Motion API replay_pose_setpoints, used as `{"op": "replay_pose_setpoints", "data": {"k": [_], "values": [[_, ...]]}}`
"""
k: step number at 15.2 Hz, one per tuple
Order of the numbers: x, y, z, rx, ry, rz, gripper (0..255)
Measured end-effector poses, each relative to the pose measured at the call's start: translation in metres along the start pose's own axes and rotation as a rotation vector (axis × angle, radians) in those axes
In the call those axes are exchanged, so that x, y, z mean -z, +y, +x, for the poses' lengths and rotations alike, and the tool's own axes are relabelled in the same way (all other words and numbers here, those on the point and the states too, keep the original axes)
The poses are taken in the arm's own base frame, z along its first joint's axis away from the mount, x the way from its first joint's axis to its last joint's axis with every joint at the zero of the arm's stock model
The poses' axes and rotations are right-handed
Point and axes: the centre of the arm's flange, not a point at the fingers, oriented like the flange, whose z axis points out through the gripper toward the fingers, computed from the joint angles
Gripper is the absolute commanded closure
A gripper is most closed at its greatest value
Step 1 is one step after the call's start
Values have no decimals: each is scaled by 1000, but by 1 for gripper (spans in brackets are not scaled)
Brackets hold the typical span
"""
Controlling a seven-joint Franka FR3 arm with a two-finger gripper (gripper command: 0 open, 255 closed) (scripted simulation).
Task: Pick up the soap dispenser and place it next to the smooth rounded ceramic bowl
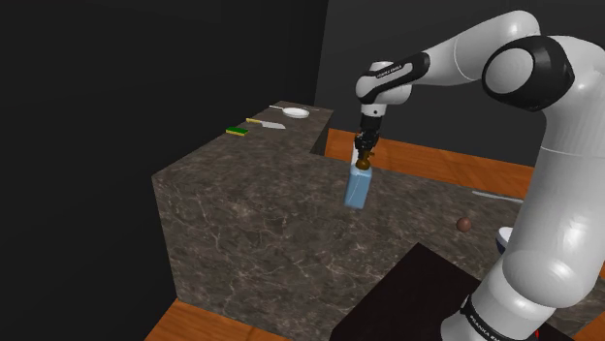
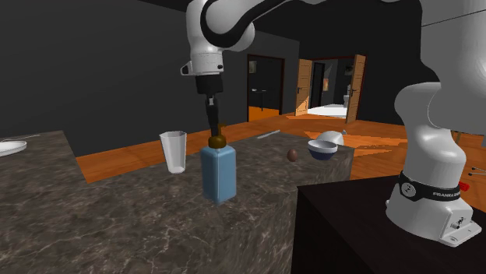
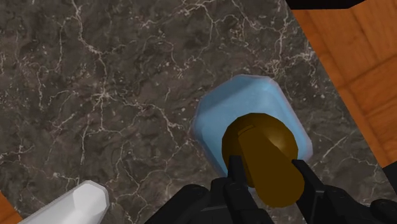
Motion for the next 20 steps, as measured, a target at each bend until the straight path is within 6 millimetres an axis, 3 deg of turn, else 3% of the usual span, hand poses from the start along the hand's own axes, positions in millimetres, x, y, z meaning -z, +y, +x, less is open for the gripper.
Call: {"op": "replay_pose_setpoints", "data": {"k": [20], "values": [[105, -1, -8, 0, 0, 0, 255]]}}
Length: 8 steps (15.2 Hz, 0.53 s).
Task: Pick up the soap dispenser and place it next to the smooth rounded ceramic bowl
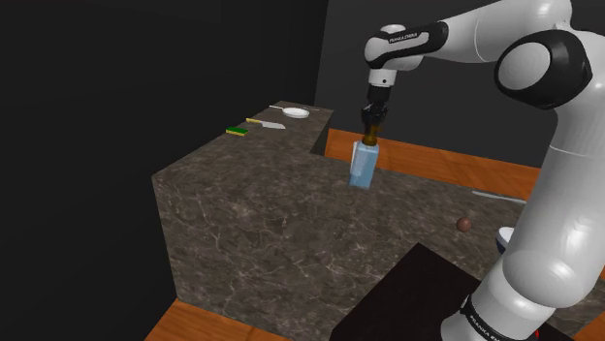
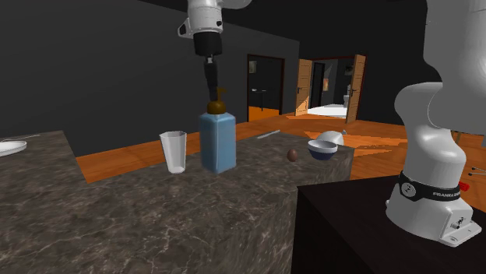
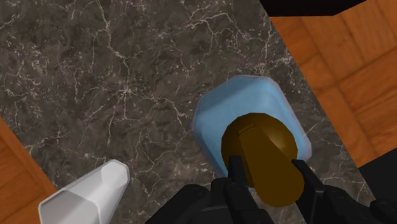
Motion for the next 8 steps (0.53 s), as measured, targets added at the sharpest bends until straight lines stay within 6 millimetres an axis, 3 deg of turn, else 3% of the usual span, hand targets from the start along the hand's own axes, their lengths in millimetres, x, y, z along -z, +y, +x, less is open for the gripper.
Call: {"op": "replay_pose_setpoints", "data": {"k": [5, 8], "values": [[26, -2, -1, 0, 0, 0, 255], [38, 7, -26, 0, 0, 0, 255]]}}
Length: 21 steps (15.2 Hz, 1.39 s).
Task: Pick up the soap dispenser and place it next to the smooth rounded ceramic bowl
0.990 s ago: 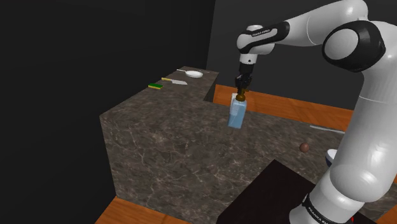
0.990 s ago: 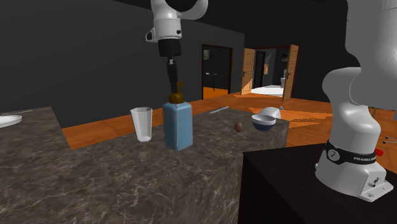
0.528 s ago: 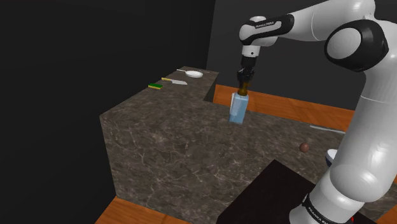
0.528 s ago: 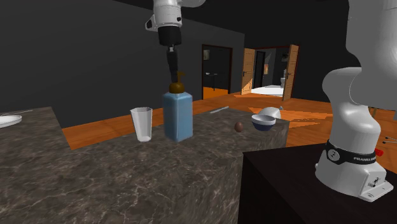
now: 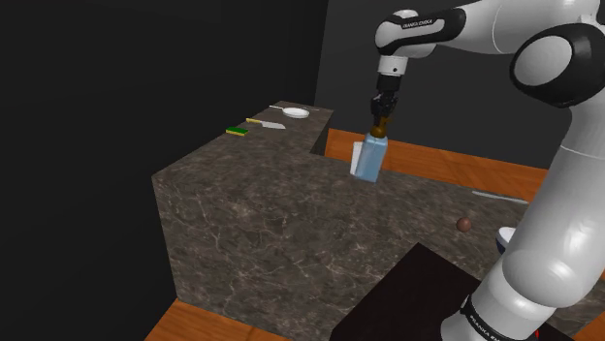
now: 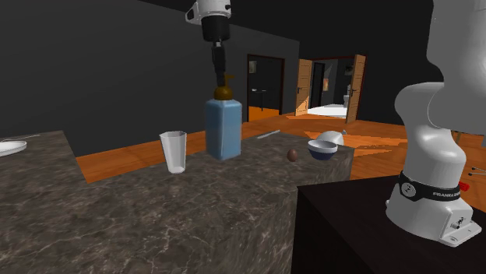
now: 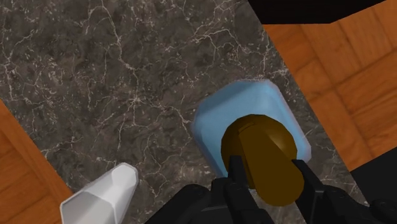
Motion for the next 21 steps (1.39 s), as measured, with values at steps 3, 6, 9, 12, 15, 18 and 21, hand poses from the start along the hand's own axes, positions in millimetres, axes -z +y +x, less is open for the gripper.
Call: {"op": "replay_pose_setpoints", "data": {"k": [3, 6, 9, 12, 15, 18, 21], "values": [[11, 12, -34, 0, 0, 0, 255], [27, 27, -68, 0, 0, 0, 255], [40, 40, -104, -1, 0, 0, 255], [53, 51, -140, 0, 0, 0, 255], [67, 65, -174, -1, 0, 0, 255], [79, 78, -206, -1, 1, 0, 255], [93, 91, -243, -1, 1, 0, 255]]}}
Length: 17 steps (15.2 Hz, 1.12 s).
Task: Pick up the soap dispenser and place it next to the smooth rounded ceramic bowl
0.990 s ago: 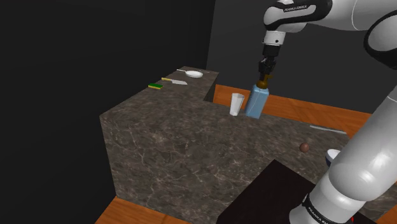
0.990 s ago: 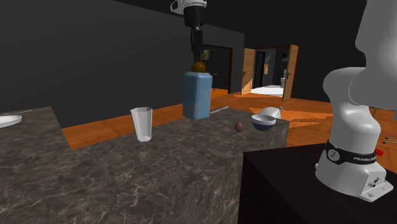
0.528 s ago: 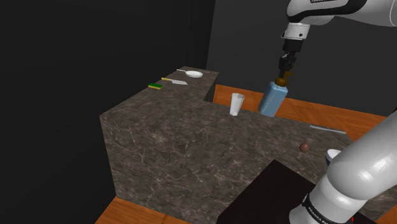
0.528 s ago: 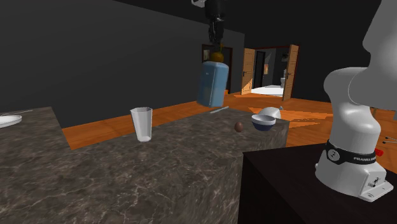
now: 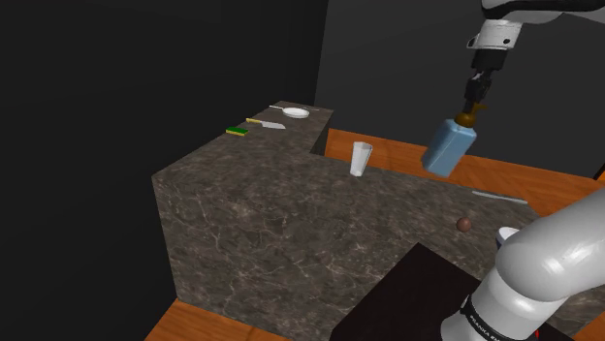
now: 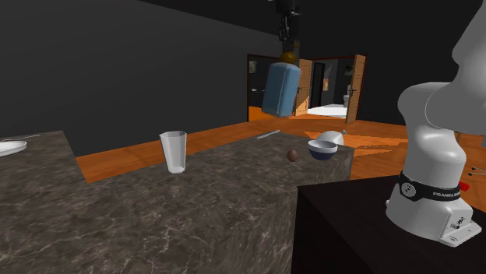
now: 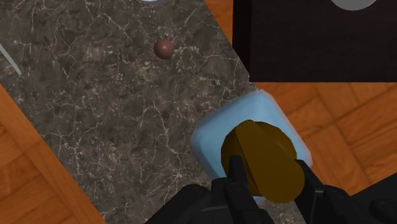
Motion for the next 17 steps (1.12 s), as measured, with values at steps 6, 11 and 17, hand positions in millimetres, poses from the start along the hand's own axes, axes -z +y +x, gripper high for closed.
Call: {"op": "replay_pose_setpoints", "data": {"k": [6, 11, 17], "values": [[28, 26, -69, 0, 0, 0, 255], [49, 44, -127, 0, 0, 0, 255], [25, 49, -131, 1, -1, 1, 255]]}}
